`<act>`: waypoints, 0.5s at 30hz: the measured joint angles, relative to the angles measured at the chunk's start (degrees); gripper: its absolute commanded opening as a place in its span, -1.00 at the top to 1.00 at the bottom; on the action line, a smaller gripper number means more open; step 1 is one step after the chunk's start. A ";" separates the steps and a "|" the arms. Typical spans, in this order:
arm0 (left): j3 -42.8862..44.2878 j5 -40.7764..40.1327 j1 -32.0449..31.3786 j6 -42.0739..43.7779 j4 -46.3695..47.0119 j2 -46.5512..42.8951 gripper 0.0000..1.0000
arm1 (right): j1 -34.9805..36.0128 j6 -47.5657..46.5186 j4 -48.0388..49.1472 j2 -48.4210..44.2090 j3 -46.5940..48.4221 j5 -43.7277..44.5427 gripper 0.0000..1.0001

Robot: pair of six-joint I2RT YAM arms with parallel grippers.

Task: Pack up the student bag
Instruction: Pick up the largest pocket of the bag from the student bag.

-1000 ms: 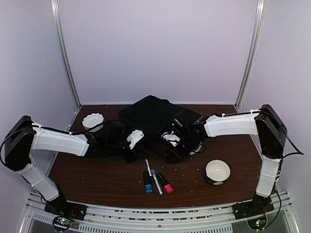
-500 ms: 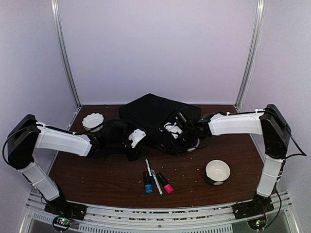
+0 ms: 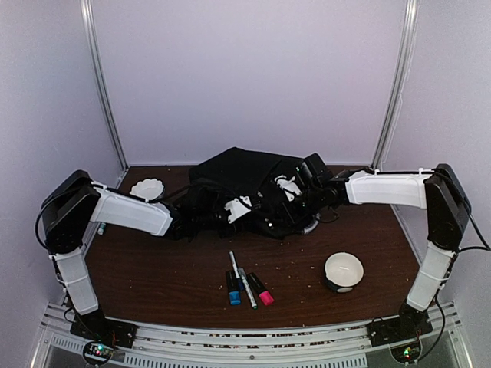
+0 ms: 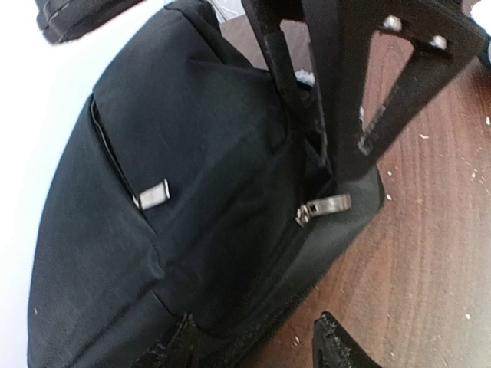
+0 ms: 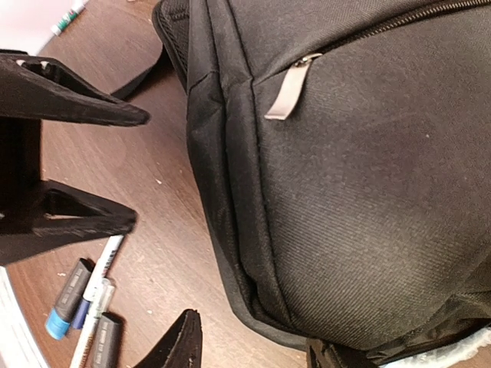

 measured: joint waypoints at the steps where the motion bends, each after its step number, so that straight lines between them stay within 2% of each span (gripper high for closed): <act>1: 0.68 0.02 0.00 0.48 0.46 0.61 -0.05 | -0.24 0.42 0.35 0.00 -0.15 -0.83 0.05; 10: 6.69 0.83 -0.02 4.28 1.97 4.74 -0.04 | -5.16 4.09 4.57 -0.02 -3.15 -9.70 0.04; 15: 11.47 2.45 -0.13 6.82 -0.96 7.91 -0.03 | -6.25 5.66 5.68 -0.02 -3.26 -12.33 0.04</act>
